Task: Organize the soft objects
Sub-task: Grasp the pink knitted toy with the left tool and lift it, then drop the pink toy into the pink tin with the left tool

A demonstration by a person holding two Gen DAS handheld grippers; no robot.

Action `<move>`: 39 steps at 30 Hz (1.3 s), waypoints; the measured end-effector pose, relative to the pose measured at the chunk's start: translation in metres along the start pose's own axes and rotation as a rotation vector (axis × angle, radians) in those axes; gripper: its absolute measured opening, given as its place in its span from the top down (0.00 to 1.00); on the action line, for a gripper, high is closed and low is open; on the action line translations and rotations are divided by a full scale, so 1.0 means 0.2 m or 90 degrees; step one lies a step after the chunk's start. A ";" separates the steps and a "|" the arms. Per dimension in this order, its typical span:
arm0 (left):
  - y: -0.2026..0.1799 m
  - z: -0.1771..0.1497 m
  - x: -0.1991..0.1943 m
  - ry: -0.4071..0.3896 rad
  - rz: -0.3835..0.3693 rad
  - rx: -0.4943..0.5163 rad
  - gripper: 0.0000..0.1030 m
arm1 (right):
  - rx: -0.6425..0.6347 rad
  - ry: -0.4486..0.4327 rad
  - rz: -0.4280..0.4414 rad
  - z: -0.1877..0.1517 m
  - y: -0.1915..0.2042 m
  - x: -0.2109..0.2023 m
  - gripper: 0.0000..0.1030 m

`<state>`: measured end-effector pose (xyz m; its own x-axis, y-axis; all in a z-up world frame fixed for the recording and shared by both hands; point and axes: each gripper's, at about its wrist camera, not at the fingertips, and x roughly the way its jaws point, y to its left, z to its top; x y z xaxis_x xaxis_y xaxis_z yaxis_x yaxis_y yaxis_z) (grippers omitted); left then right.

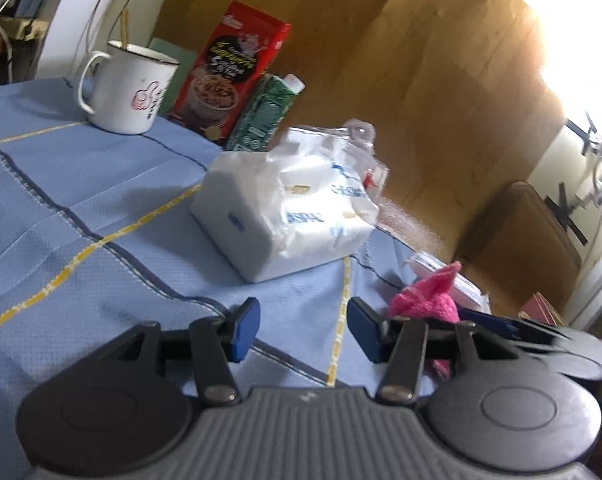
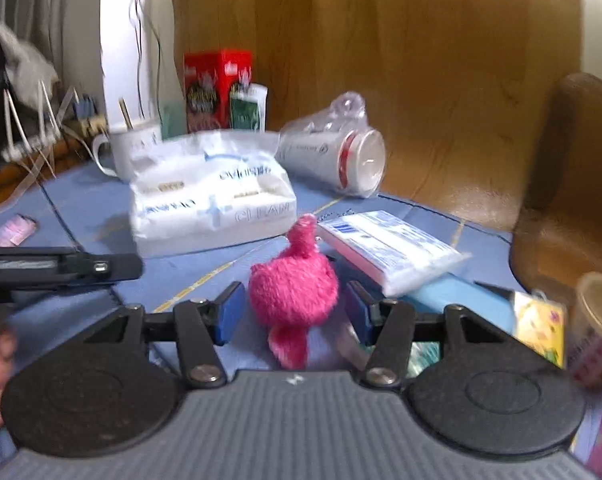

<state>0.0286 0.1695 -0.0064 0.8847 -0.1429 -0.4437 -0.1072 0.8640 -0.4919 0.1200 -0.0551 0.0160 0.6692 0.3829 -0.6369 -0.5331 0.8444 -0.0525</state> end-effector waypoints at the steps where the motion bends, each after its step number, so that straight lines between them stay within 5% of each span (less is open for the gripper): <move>1: -0.01 0.00 0.01 0.000 -0.003 0.003 0.49 | -0.010 0.013 -0.006 0.00 0.02 0.03 0.45; 6: -0.01 -0.02 -0.03 0.028 -0.071 -0.003 0.39 | -0.006 0.028 0.014 -0.04 0.02 -0.01 0.53; 10: -0.08 -0.10 -0.13 0.062 -0.177 -0.010 0.16 | -0.017 0.004 0.071 -0.14 0.11 -0.20 0.53; 15: -0.28 -0.23 -0.17 0.134 -0.228 0.061 0.21 | -0.037 -0.014 0.103 -0.31 0.15 -0.41 0.53; 17: -0.36 -0.26 -0.14 0.165 -0.245 0.081 0.42 | -0.035 -0.024 0.101 -0.37 0.13 -0.47 0.53; 19: -0.44 -0.30 -0.12 0.187 -0.257 0.104 0.45 | -0.028 -0.040 0.096 -0.42 0.11 -0.52 0.53; 30: -1.25 -0.29 0.06 0.196 -0.381 0.237 0.46 | 0.042 -0.193 -0.127 -0.51 -0.28 -0.88 0.53; 36: -1.68 -0.39 0.28 0.226 -0.422 0.263 0.47 | 0.112 -0.213 -0.263 -0.53 -0.62 -1.01 0.53; 39: -1.79 -0.47 0.36 0.231 -0.399 0.264 0.43 | 0.143 -0.201 -0.326 -0.57 -0.76 -1.02 0.52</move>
<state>0.0886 -0.1960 0.0681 0.5161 -0.7414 -0.4288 0.5942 0.6705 -0.4442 0.0057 -0.3050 0.0667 0.9486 -0.0270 -0.3154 -0.0069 0.9944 -0.1059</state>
